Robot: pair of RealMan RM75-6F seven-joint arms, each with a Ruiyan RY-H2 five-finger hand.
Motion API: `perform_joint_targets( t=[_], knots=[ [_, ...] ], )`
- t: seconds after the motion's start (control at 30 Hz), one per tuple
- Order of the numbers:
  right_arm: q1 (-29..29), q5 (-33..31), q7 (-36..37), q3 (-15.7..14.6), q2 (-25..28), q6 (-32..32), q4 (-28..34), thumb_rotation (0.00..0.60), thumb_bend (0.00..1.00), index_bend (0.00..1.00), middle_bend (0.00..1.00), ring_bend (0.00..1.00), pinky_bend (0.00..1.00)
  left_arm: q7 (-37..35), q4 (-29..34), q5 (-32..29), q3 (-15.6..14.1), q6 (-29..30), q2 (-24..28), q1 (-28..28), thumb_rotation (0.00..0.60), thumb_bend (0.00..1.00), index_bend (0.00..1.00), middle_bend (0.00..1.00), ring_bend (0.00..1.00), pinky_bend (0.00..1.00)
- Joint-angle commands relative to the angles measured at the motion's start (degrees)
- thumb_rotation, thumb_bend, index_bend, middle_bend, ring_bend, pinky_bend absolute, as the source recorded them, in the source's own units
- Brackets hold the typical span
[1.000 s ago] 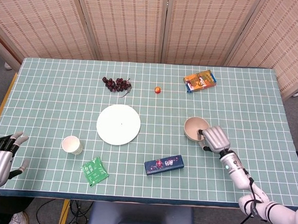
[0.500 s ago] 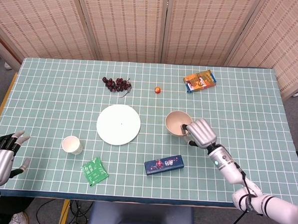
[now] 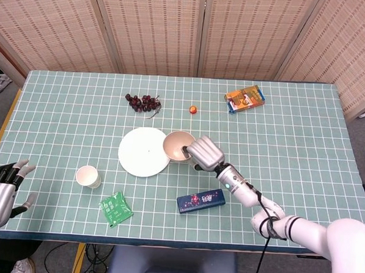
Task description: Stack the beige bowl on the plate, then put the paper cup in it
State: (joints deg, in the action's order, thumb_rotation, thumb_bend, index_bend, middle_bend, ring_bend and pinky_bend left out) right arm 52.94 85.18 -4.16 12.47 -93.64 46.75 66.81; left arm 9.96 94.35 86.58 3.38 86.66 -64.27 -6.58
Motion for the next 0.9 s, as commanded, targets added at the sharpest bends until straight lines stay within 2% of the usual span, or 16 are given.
perform_joint_targets(
  t=[0.03, 0.33, 0.9],
  knots=[
    [2.6, -0.5, 0.3, 0.6, -3.0, -1.9, -2.9, 0.6, 0.41, 0.59, 0.92, 0.93, 0.97, 0.0, 0.0, 0.1, 0.0, 0.1, 0.1, 0.1, 0.6, 0.31, 0.21, 0.16, 0.16, 0.16],
    [7.9, -1.0, 3.1, 1.1, -10.0, -4.2, -11.4, 0.6, 0.41, 0.58, 0.92, 0.93, 0.97, -0.7, -0.5, -0.1, -0.3, 0.6, 0.2, 0.7, 0.6, 0.31, 0.21, 0.16, 0.16, 0.16],
    [14.7, -0.4, 10.0, 0.1, -19.1, -6.3, -25.4, 0.6, 0.41, 0.58, 0.91, 0.93, 0.97, -1.7, -1.5, -0.6, -0.3, 0.8, 0.4, 1.2, 0.6, 0.31, 0.21, 0.16, 0.16, 0.16]
  ],
)
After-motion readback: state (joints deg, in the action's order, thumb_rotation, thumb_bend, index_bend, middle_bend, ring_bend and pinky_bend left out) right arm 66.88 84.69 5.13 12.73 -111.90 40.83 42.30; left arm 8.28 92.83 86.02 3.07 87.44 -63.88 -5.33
